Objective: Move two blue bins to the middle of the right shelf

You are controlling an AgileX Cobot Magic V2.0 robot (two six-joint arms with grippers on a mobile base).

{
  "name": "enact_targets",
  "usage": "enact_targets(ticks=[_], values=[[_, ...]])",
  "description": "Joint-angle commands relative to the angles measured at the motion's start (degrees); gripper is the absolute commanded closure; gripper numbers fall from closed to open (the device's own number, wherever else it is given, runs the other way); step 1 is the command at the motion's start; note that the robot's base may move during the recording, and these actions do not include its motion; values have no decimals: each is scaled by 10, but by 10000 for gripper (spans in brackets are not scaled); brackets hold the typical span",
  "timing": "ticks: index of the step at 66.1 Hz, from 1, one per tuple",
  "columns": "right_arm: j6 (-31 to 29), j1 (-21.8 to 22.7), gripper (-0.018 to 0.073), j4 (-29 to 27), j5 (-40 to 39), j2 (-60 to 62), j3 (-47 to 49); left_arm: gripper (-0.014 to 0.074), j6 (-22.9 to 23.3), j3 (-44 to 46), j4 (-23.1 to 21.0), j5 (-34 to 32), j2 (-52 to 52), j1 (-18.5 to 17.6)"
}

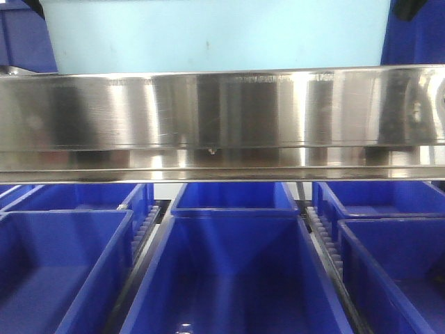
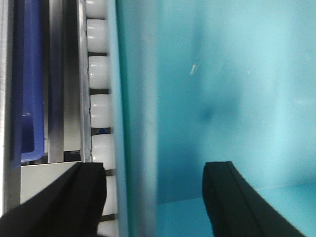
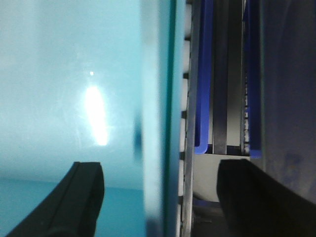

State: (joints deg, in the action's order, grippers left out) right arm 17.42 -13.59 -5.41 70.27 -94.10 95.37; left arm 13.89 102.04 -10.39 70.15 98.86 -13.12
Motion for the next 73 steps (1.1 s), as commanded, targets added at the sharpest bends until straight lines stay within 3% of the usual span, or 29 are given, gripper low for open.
enact_targets(ticks=[1,31,38,49,58,73], values=[[-6,3,189,2,-3,0,5,258,-4,4,-15,-2,-4,8],[-7,3,197,2,-3,0,5,260,-15,3,5,-2,-3,8],[-10,3,325,2,-3,0,5,332,-15,3,5,-2,-3,8],[-11,3,719,2,-3,0,5,562,-17,3,5,-2,0,8],[-17,3,722,2,-3,0,5,709,-17,-9,3,-2,3,8],[-42,3,722,2,-3,0,5,707,-19,-14,3,-2,3,8]])
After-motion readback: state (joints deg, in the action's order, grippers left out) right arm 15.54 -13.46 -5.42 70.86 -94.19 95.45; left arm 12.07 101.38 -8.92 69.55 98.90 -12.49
